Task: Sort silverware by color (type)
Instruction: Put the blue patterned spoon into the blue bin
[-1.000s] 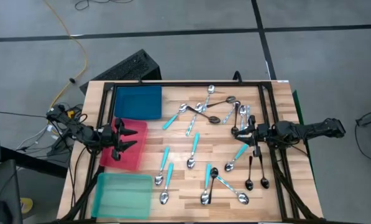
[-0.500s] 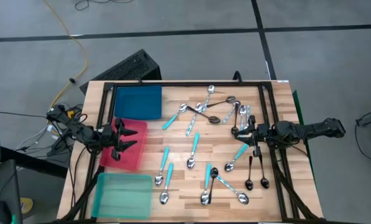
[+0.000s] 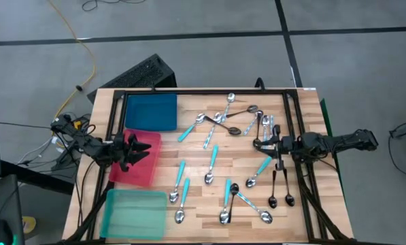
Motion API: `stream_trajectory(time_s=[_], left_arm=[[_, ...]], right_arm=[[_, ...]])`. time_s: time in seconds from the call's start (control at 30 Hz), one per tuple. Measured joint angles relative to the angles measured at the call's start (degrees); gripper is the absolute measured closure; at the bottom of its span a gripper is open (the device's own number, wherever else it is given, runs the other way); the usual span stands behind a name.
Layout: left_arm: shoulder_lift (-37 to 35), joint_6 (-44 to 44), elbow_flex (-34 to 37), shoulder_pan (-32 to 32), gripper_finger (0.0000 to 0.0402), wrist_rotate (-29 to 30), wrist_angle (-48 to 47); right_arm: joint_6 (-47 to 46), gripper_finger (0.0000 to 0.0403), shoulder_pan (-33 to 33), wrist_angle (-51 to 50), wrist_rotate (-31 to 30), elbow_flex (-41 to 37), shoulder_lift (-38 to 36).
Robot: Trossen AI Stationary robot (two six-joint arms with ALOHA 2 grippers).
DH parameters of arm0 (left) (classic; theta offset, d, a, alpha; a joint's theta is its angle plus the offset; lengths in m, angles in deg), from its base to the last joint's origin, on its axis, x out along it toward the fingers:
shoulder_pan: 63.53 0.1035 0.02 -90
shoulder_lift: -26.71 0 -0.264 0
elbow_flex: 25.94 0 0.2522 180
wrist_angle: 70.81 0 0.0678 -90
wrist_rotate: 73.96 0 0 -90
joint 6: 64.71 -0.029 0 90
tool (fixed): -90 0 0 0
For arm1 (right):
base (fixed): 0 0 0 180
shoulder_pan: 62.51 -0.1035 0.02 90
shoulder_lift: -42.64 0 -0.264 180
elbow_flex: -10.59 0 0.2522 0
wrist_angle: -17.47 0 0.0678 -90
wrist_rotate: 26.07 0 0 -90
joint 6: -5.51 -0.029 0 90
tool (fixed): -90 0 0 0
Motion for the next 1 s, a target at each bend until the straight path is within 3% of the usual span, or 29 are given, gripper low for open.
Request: stream_trajectory(time_s=[0.23,0.43,0.63,0.83,1.0], left_arm=[[0.0,11.2,0.0,0.0,0.0207,0.7,0.4],[0.0,19.0,0.0,0.0,0.0207,6.3,1.4],[0.0,21.3,0.0,0.0,0.0207,12.2,1.2],[0.0,19.7,0.0,0.1,0.0207,15.5,1.2],[0.0,20.1,0.0,0.1,0.0207,18.7,1.3]], right_arm=[[0.0,0.0282,0.0,0.1,-0.6,0.0,0.0],[-10.4,0.0282,-0.1,0.2,-0.6,0.0,0.0],[-27.2,0.0282,-0.1,0.6,-0.6,0.0,0.0],[-33.4,0.0282,0.0,2.1,-1.4,0.0,0.0],[-40.5,0.0282,0.0,11.6,-3.7,0.0,0.0]])
